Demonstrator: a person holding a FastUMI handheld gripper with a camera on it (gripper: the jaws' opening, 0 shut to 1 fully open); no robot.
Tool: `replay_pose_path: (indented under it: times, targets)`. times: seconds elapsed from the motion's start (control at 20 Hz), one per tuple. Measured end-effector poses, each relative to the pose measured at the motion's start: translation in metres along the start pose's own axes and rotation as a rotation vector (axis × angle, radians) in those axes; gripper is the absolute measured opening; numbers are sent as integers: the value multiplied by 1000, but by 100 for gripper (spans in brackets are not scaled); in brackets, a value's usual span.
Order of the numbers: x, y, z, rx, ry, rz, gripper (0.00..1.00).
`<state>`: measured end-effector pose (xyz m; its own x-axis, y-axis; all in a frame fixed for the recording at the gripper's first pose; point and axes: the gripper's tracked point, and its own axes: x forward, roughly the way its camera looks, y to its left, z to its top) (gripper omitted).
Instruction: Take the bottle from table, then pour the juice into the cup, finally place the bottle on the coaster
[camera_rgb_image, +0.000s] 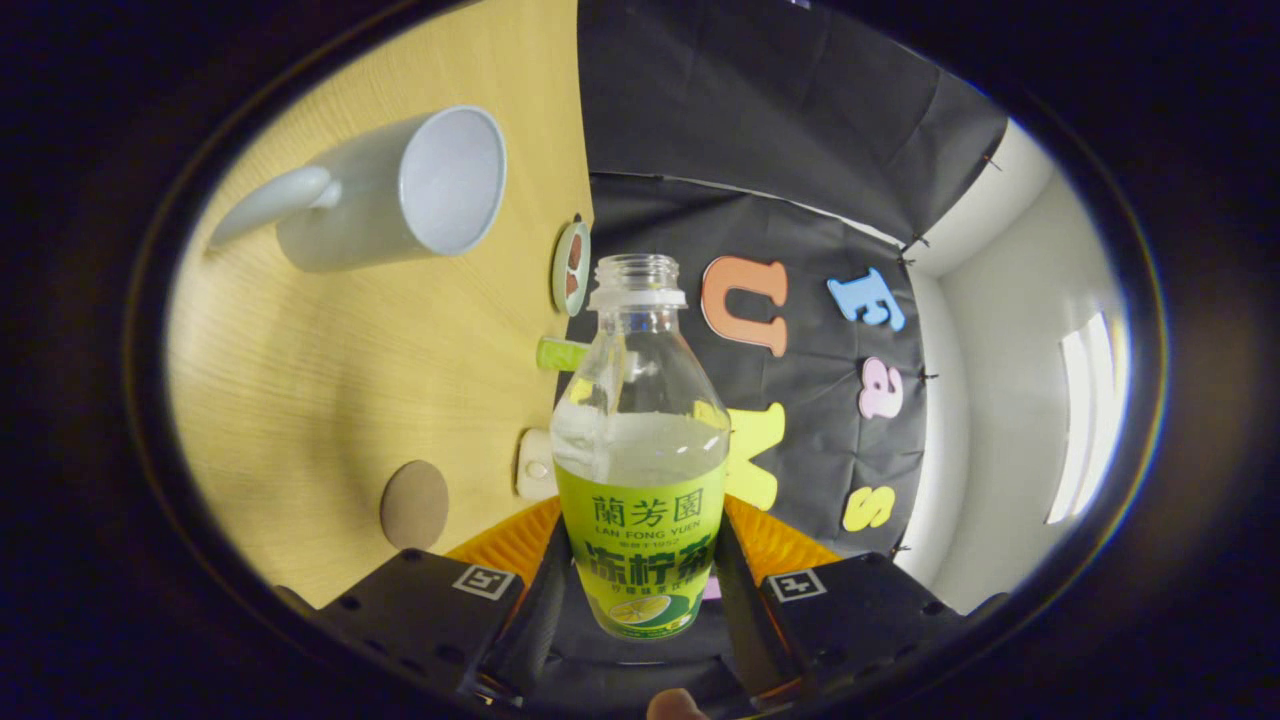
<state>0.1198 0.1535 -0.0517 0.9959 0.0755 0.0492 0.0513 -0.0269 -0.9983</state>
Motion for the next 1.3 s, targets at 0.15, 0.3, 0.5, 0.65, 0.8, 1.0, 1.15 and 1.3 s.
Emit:
replay_pose_path:
  times: [0.15, 0.3, 0.5, 0.65, 0.8, 1.0, 1.15, 1.3]
  targets:
    - [0, 0, 0, -10, 1, -3, 77]
    - [0, -1, -1, -14, 3, -7, 77]
    - [-1, -3, 1, -21, 5, -16, 77]
    - [0, -2, -1, -24, 8, -22, 77]
    - [0, -3, -1, -35, 5, -26, 77]
    - [-2, -4, 3, -49, -6, -36, 77]
    - [0, -4, 1, -60, -12, -41, 77]
    - [0, -5, 0, -68, -14, -45, 77]
